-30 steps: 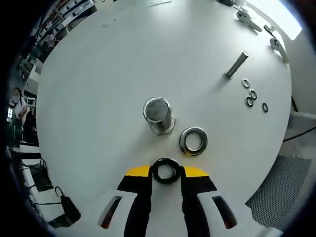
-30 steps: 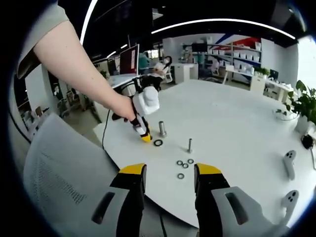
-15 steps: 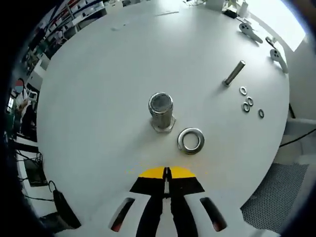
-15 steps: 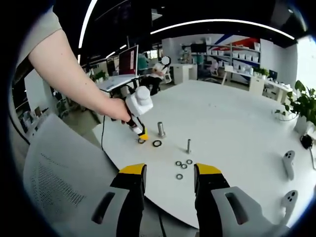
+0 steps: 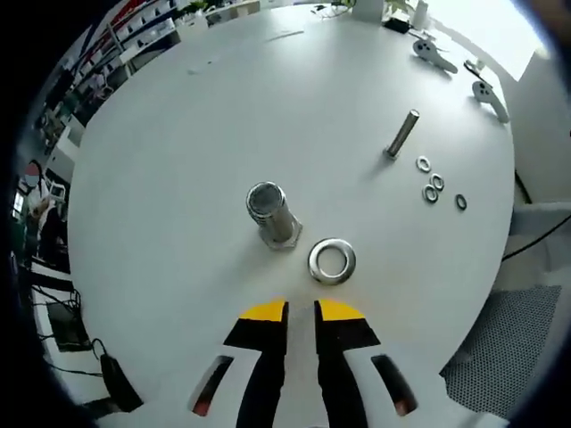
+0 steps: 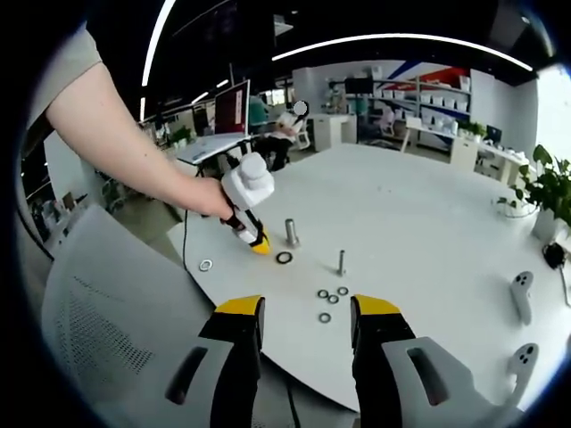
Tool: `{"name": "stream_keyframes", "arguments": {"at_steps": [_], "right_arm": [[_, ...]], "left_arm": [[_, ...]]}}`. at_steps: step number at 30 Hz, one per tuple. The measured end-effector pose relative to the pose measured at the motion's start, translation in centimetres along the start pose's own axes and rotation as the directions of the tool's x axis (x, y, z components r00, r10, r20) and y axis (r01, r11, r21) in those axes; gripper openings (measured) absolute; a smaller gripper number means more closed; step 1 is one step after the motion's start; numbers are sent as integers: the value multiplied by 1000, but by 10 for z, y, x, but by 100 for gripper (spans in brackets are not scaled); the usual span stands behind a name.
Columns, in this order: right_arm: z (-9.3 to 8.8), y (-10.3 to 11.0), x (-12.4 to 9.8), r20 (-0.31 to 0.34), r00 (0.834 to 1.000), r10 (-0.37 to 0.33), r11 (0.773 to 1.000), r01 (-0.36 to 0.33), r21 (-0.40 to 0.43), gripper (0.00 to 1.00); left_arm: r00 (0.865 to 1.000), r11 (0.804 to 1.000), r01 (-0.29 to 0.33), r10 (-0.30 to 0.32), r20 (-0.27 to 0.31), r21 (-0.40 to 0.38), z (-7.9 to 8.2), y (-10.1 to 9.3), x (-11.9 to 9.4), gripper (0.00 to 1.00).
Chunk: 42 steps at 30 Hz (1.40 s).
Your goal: Place the washer onto the threaded stud by aligning its center hole with the stud, sliding it down to the base, and recovering from edge contact or off-axis alignment until the washer reaches the visible bottom stop.
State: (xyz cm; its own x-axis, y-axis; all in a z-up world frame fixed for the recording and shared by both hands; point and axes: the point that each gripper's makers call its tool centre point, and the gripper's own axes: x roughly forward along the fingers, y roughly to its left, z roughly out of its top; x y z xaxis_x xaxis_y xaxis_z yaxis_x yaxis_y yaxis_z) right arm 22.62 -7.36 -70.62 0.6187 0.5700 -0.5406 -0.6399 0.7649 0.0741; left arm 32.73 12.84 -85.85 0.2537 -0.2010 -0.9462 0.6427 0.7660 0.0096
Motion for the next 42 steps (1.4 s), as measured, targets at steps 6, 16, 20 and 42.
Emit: {"name": "stream_keyframes", "arguments": {"at_steps": [6,16,20,42], "right_arm": [[-2,1,1,-9,1000,6,1000,-6,-5,41],[-2,4,1,-13,1000,24,1000,-24,-11,41],[-2,7,2,-11,999,37,999,-37,-16,41],[0,20,3,-4,995,104,994,-104,-25,41]], "left_arm": [[1000,1000,-7,7,21,0,-9,-5,0,14],[980,987,-16,47,191,-158,-3,-14,-29,25],[961,976,-22,81,264,-216,0,-19,-45,27],[944,962,-56,139,298,-268,-22,-12,-69,32]]}}
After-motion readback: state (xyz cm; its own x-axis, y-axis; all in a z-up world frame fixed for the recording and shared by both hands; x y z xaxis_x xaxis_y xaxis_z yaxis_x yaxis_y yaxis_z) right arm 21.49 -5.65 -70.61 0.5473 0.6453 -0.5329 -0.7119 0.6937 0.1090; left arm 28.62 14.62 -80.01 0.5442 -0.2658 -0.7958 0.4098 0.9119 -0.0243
